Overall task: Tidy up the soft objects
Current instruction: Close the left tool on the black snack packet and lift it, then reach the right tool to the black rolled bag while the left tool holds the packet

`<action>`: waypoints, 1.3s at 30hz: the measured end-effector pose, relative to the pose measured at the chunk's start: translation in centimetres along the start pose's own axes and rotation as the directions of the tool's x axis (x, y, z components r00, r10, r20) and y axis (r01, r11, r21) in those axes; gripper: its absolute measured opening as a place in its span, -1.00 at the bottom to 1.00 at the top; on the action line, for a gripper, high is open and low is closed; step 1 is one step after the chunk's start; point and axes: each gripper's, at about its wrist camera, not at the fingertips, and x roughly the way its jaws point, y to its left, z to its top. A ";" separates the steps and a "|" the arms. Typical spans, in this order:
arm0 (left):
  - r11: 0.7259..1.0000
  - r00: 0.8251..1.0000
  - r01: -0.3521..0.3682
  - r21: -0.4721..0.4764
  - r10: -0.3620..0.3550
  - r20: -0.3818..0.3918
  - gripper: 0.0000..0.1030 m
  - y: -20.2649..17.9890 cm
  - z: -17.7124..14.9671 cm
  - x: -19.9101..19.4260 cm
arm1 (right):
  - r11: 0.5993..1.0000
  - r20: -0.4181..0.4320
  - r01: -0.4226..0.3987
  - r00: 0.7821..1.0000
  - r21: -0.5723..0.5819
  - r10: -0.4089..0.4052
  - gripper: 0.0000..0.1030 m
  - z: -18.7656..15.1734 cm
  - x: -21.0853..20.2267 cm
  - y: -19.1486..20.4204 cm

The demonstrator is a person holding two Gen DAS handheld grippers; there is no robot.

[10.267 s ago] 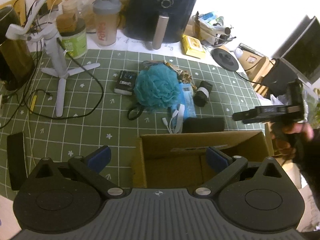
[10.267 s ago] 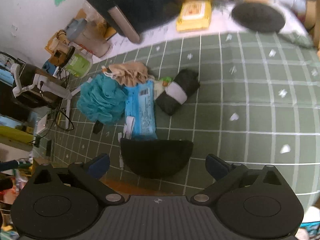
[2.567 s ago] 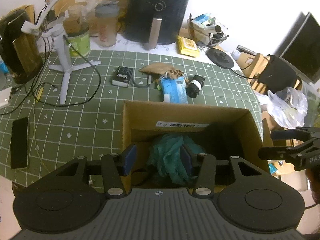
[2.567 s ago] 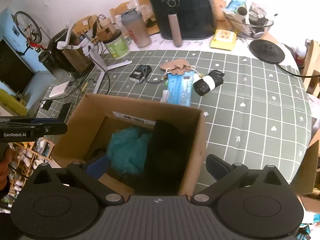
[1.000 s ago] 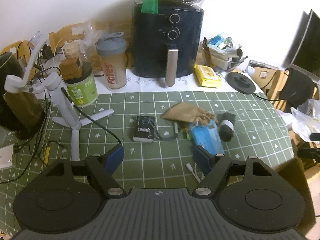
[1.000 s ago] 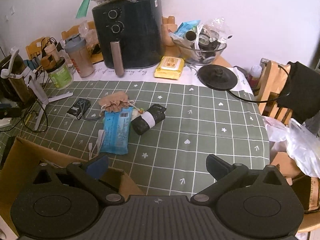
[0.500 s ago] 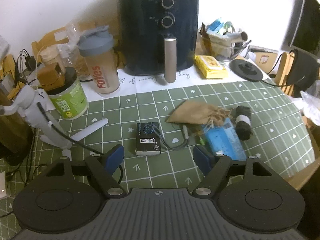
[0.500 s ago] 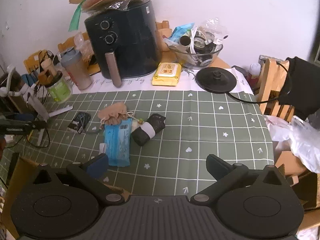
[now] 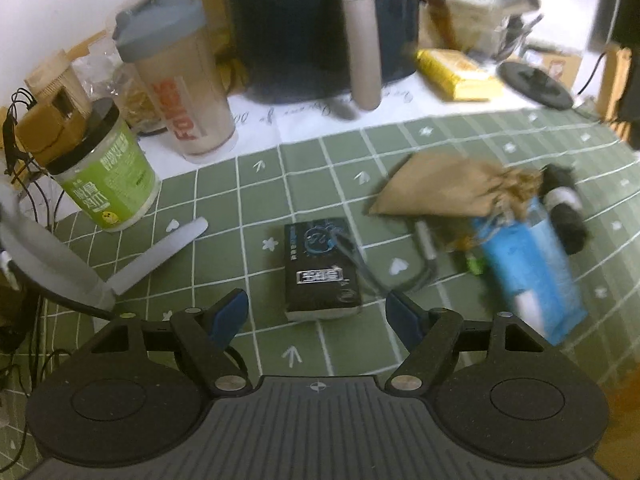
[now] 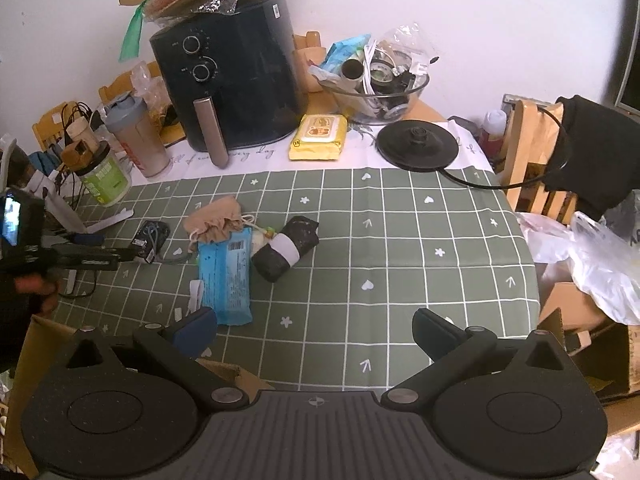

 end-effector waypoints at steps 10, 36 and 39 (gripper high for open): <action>1.000 0.998 -0.001 -0.022 0.000 -0.059 0.28 0.0 0.4 3.8 | 0.998 -0.033 0.019 0.999 0.061 -0.017 1.00 -0.7 0.3 -0.9; 0.975 0.989 0.150 -0.165 -0.148 0.027 -0.08 1.9 0.4 -1.6 | 0.999 -0.038 -0.030 0.999 0.024 0.031 1.00 1.3 3.2 -2.5; 0.970 0.983 0.181 -0.163 -0.175 0.055 -0.08 1.8 0.4 -3.7 | 0.999 -0.044 -0.052 0.998 -0.009 0.051 1.00 1.5 4.3 -2.6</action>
